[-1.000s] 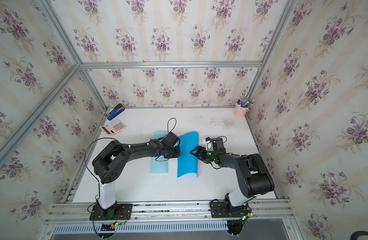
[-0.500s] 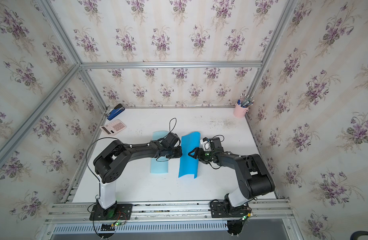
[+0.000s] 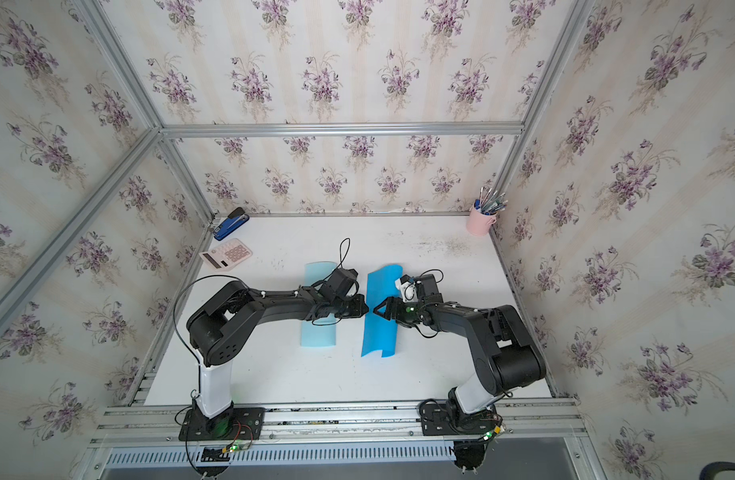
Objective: Fold the rectangular paper in half along the long edge
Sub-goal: Pick up the paper from the center of the board.
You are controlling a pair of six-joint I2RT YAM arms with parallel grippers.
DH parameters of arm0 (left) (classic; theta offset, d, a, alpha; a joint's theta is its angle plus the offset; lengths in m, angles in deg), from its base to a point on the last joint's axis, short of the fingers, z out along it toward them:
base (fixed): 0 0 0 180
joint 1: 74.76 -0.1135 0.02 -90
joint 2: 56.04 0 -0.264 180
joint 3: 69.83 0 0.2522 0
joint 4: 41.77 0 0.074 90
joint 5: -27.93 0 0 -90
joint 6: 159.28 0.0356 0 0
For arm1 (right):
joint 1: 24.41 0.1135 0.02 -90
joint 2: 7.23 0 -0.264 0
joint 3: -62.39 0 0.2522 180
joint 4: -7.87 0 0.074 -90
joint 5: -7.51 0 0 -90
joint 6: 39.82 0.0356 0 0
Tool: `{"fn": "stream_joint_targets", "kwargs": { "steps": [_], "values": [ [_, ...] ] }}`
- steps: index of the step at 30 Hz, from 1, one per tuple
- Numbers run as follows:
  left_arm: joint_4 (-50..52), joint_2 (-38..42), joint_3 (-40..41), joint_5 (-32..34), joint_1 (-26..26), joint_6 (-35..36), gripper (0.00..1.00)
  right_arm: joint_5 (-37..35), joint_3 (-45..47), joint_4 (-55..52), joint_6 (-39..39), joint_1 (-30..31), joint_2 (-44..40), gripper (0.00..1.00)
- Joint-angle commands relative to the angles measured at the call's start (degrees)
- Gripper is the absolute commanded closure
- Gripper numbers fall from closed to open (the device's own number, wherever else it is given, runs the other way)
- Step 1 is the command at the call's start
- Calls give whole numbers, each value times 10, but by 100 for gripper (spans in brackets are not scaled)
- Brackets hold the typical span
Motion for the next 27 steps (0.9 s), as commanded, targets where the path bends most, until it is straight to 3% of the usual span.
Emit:
{"fn": "stream_joint_targets", "kwargs": {
  "steps": [1, 15, 27],
  "values": [
    [-16, -3, 2, -11, -1, 8, 87, -32, 3, -61, 0, 5, 6, 28],
    [-48, 4, 0, -24, -2, 3, 87, -34, 9, -54, 1, 13, 17, 30],
    [-55, 4, 3, -44, -2, -2, 88, -13, 22, -6, 28, 14, 9, 44]
  ]
}}
